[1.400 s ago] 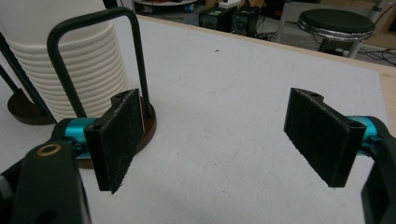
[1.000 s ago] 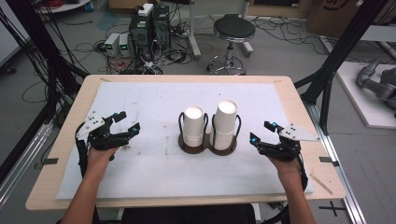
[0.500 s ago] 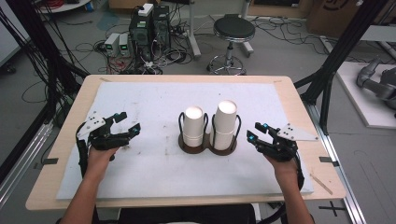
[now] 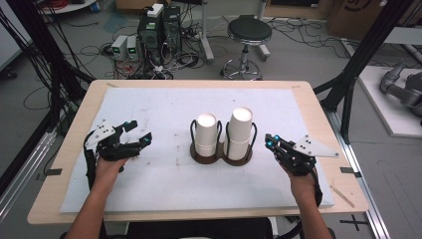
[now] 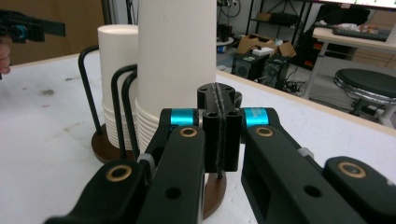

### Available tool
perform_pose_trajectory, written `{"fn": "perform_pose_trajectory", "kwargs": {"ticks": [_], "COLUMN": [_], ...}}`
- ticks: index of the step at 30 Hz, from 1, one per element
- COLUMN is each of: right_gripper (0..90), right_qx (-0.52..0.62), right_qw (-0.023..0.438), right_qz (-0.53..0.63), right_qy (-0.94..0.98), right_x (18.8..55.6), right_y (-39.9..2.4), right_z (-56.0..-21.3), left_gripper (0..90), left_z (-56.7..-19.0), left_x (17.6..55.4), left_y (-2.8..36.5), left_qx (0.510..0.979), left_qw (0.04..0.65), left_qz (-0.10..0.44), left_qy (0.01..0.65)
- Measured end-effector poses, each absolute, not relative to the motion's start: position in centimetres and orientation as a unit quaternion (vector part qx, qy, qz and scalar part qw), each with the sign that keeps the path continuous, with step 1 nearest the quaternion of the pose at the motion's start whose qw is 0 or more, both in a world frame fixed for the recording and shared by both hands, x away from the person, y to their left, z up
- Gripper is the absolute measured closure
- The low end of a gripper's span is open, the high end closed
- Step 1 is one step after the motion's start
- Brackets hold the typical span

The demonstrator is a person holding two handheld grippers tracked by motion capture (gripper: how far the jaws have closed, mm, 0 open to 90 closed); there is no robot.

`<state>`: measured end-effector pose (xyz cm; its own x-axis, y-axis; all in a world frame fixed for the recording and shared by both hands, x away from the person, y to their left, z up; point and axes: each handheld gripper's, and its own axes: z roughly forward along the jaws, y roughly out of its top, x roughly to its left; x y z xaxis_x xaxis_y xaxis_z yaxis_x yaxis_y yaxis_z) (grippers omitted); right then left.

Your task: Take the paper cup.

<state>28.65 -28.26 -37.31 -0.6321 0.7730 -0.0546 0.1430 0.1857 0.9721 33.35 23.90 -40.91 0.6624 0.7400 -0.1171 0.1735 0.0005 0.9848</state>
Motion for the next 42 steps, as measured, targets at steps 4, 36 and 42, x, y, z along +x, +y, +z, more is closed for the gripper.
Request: {"fn": "perform_pose_trajectory", "kwargs": {"ticks": [4,36,42], "right_gripper": [90.0,89.5,90.0], "right_qx": [0.3,0.265,0.268], "right_qw": [0.279,0.243,0.238], "right_qz": [0.561,0.549,0.549], "right_qy": [0.72,0.754,0.755], "right_x": [28.5,30.1,30.2], "right_y": [-27.6,-17.0,-15.3], "right_z": [-37.2,-39.0,-40.1], "left_gripper": [20.3,20.6,20.6], "left_z": [-40.9,-41.1,-41.1], "left_x": [33.3,33.2,33.2], "left_y": [23.8,23.4,23.4], "left_qx": [0.669,0.674,0.675], "left_qw": [0.62,0.619,0.618], "left_qz": [0.227,0.218,0.217], "left_qy": [0.342,0.339,0.339]}}
